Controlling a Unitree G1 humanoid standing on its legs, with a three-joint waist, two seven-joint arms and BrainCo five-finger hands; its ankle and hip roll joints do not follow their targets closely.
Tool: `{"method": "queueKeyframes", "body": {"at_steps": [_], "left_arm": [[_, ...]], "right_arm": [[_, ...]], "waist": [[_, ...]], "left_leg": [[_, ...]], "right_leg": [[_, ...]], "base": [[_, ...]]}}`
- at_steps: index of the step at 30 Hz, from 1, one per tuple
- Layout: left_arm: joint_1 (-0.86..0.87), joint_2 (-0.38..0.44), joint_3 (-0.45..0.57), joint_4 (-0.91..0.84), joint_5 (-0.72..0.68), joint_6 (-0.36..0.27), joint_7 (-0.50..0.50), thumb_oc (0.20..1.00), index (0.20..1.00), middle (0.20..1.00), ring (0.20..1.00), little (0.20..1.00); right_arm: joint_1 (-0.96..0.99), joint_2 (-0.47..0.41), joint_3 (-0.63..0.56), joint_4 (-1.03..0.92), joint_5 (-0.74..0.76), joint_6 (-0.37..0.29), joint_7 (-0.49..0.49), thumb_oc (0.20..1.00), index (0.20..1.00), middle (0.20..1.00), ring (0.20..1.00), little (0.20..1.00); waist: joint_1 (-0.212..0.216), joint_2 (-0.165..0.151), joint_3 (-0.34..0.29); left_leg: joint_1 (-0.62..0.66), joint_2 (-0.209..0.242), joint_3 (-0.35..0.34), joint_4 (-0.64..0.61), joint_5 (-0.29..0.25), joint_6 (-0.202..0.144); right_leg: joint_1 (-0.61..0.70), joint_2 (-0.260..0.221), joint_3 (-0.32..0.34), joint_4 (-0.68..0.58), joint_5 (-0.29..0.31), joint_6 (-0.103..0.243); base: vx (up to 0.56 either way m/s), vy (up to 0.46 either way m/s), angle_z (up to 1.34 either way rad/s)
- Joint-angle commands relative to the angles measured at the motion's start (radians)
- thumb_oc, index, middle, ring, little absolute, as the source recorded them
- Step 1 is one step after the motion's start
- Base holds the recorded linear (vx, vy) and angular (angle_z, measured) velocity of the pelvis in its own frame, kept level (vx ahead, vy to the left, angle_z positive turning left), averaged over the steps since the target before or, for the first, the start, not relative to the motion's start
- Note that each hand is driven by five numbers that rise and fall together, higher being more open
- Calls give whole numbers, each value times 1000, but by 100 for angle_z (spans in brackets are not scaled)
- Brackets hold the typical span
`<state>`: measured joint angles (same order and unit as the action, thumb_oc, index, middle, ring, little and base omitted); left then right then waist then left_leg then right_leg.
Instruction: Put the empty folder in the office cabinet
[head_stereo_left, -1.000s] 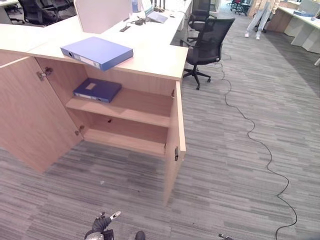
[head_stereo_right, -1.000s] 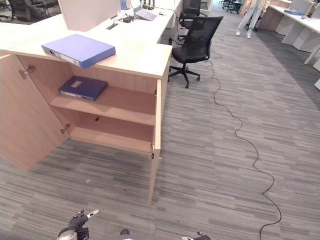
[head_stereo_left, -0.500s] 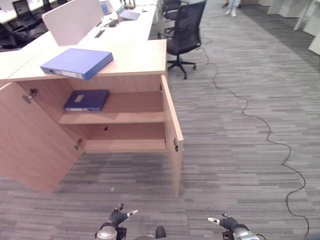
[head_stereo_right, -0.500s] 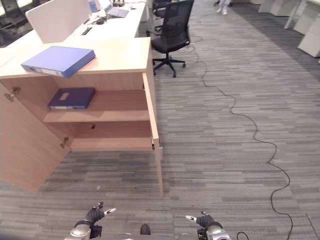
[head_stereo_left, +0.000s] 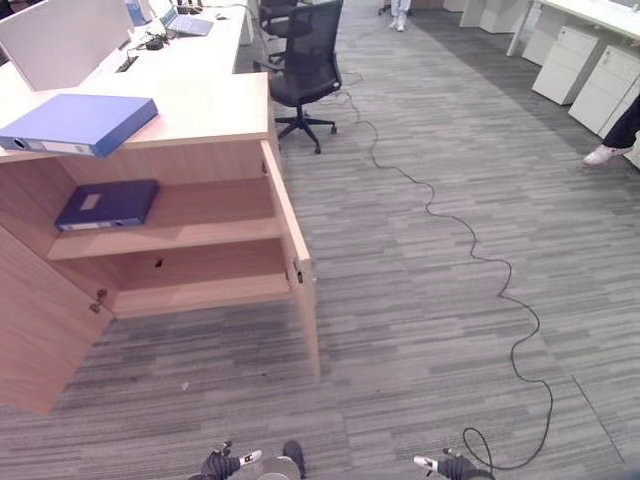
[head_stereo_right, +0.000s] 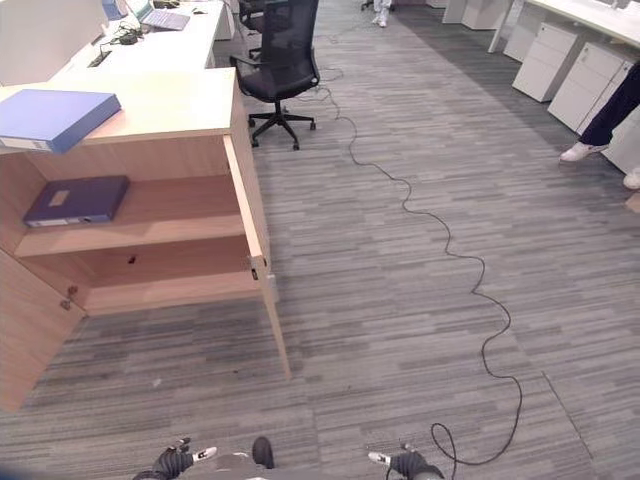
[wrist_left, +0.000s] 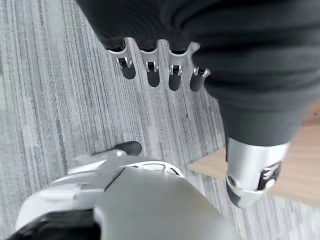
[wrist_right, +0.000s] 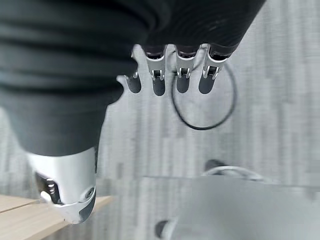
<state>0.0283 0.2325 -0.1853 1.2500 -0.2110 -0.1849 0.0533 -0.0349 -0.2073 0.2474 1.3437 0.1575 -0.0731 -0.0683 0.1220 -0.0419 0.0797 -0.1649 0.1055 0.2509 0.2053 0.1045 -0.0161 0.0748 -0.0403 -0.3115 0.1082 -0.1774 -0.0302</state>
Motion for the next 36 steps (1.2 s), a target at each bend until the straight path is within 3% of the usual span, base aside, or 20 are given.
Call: {"method": "queueKeyframes", "body": {"at_steps": [1,3,6,8,10,11,14,15,19,20,21,22,25,26,27,29,30,32,34,36], "left_arm": [[-37,-16,31,11,-30,-22,4,1000,1000,1000,1000,1000],[-39,-18,33,15,-38,-22,7,1000,1000,1000,1000,1000],[-36,-18,48,30,-58,-25,13,1000,1000,1000,1000,1000],[-34,-16,58,34,-67,-30,23,1000,1000,1000,1000,1000],[-32,-12,67,22,-77,-36,37,1000,1000,1000,1000,1000],[-32,-12,67,22,-77,-36,37,1000,1000,1000,1000,1000],[-29,-11,66,6,-85,-46,51,1000,1000,1000,1000,1000],[-29,-15,62,-4,-89,-50,58,1000,1000,1000,1000,1000],[-27,-25,47,-11,-91,-51,60,1000,1000,1000,1000,1000],[-29,-28,43,-11,-93,-51,61,1000,1000,1000,1000,1000],[-30,-35,32,-11,-93,-52,57,1000,1000,1000,1000,1000],[-30,-36,32,-11,-93,-52,57,1000,1000,1000,1000,1000],[-46,-36,-5,-4,-64,-50,55,1000,1000,1000,1000,1000],[-46,-36,-5,-4,-64,-50,55,1000,1000,1000,1000,1000],[-50,-30,-33,-22,-30,-49,54,1000,1000,1000,1000,1000],[-68,-21,-80,-44,6,-52,38,1000,1000,1000,1000,1000],[-68,-21,-80,-43,6,-52,38,1000,1000,1000,1000,1000],[-67,-22,-99,-56,17,-45,21,1000,1000,1000,1000,1000],[-63,-20,-101,-56,25,-41,13,1000,1000,1000,1000,1000],[-58,-27,-96,-34,21,-32,3,1000,1000,1000,1000,1000]], "right_arm": [[-51,-30,26,3,14,-12,-11,1000,1000,1000,1000,1000],[-48,-32,24,5,17,-14,-12,1000,1000,1000,1000,1000],[-42,-42,16,19,11,-10,-13,1000,1000,1000,1000,1000],[-40,-48,8,28,10,-12,-14,1000,1000,1000,1000,1000],[-34,-53,1,35,-1,-8,-13,1000,1000,1000,1000,1000],[-34,-53,0,35,-1,-8,-13,1000,1000,1000,1000,1000],[-18,-63,-11,40,-12,-3,-13,1000,1000,1000,1000,1000],[-4,-70,-25,45,-18,1,-13,1000,1000,1000,1000,1000],[13,-80,-44,48,-24,5,-13,1000,1000,1000,1000,1000],[13,-85,-46,47,-25,5,-14,1000,1000,1000,1000,1000],[19,-90,-50,44,-30,7,-12,1000,1000,1000,1000,1000],[19,-90,-50,44,-30,7,-12,1000,1000,1000,1000,1000],[28,-91,-94,37,-23,15,-6,1000,1000,1000,1000,1000],[28,-91,-94,37,-23,15,-6,1000,1000,1000,1000,1000],[21,-96,-118,17,3,14,-16,1000,1000,1000,1000,1000],[-16,-101,-130,-8,33,13,-20,1000,1000,1000,1000,1000],[-17,-101,-130,-8,33,13,-20,1000,1000,1000,1000,1000],[-35,-97,-124,-7,44,10,-17,1000,1000,1000,1000,1000],[-44,-85,-103,-13,61,1,-9,1000,1000,1000,1000,1000],[-54,-76,-72,-16,77,-9,-7,1000,1000,1000,1000,1000]], "waist": [[23,13,48],[23,14,57],[15,-6,68],[6,-14,57],[-15,-4,32],[-16,-5,31],[-38,24,13],[-52,45,4],[-64,70,-4],[-64,77,-4],[-63,84,-5],[-64,83,-5],[-84,71,-7],[-84,71,-7],[-94,62,-2],[-98,65,14],[-97,63,14],[-100,96,29],[-109,111,33],[-119,114,35]], "left_leg": [[-123,-110,-74,54,-30,8],[-129,-117,-116,77,-38,1],[-75,-86,-192,123,-123,16],[-20,-38,-241,105,-134,14],[79,72,-261,14,-76,-8],[78,70,-262,11,-73,-8],[133,165,-274,-91,26,-54],[140,222,-265,-162,90,-90],[142,268,-258,-221,141,-128],[134,266,-282,-213,137,-136],[122,229,-369,-165,61,-139],[120,228,-369,-162,59,-138],[119,161,-326,-130,-101,-141],[119,161,-326,-130,-101,-141],[125,88,-301,-110,-177,-109],[122,-21,-252,-106,-218,-41],[121,-24,-250,-105,-219,-40],[137,-46,-224,-113,-215,-10],[154,-69,-219,-123,-204,15],[161,-89,-220,-139,-188,35]], "right_leg": [[81,21,22,-69,-2,29],[81,19,17,-67,2,27],[61,-30,5,-52,32,32],[50,-53,-1,-52,41,40],[35,-77,-7,-53,42,50],[33,-78,-8,-54,42,51],[22,-104,-12,-43,44,67],[19,-134,-26,-33,45,86],[20,-181,-38,-22,54,119],[18,-202,-35,-14,60,130],[17,-252,-22,-1,81,151],[16,-254,-22,0,80,151],[39,-361,-36,-22,167,212],[39,-361,-36,-22,167,212],[4,-439,-7,-43,295,231],[-68,-537,-13,-49,480,244],[-70,-540,-9,-49,482,246],[-86,-500,-13,17,385,195],[-115,-377,59,116,258,145],[-146,-210,92,165,134,95]], "base": [[-303,-58,-14],[-209,-16,-3],[-158,41,1],[-81,91,4],[-17,171,20],[9,203,17],[21,343,21],[13,268,26],[30,386,45],[79,656,5],[62,492,-5],[67,498,4],[25,439,14],[10,608,32],[-16,569,28],[-92,772,-15],[-102,554,-47],[-35,411,-43],[26,391,-24],[40,203,-26]]}}
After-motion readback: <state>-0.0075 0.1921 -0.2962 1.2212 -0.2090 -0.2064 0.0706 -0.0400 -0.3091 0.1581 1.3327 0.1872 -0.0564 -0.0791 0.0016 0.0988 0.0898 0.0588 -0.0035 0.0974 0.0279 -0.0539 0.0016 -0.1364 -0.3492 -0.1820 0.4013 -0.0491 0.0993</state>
